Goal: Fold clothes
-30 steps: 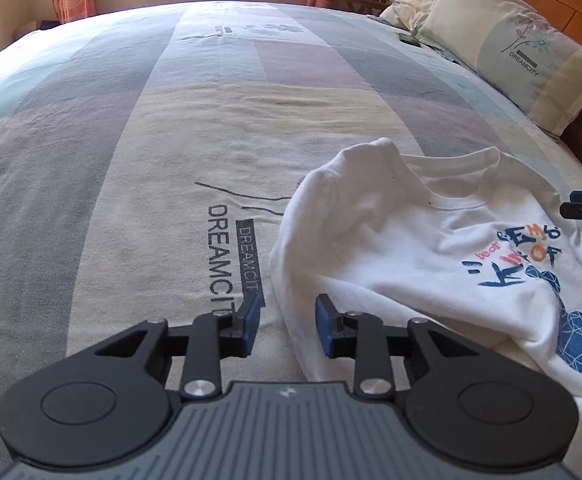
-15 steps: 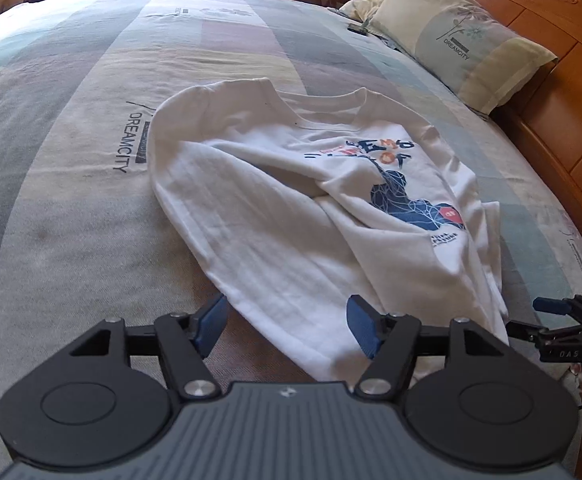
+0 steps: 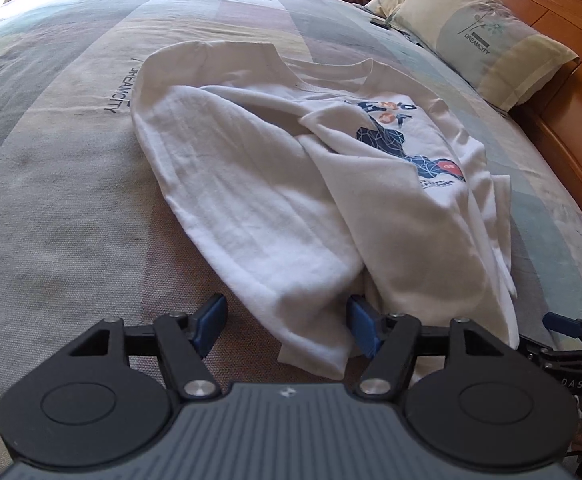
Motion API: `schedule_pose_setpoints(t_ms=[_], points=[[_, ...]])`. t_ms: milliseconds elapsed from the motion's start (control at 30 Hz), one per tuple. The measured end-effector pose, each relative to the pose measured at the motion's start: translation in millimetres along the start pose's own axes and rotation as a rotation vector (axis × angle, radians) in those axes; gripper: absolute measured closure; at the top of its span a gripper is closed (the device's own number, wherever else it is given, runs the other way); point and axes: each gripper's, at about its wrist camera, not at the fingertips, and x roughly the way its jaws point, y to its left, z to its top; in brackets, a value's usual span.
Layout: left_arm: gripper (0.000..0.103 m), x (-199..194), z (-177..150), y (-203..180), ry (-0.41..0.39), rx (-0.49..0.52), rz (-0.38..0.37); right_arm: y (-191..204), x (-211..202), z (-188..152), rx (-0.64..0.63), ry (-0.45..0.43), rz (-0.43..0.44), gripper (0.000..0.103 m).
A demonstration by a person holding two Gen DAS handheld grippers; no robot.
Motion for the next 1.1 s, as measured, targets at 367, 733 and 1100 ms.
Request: schedule_pose_setpoints(t_ms=[367, 733, 1100], points=[[0.031, 4, 3, -6, -0.052, 0.074, 0.132, 4, 2, 3, 0.033, 0.017, -0.042, 0.000], [0.031, -19, 12, 58, -0.040, 0.006, 0.272, 2, -14, 6, 0.072, 0.070, 0.003, 0.000], [0.031, 3, 14, 27, -0.046, 0.093, 0.258, 18, -37, 18, 0.061, 0.020, 0.085, 0.000]])
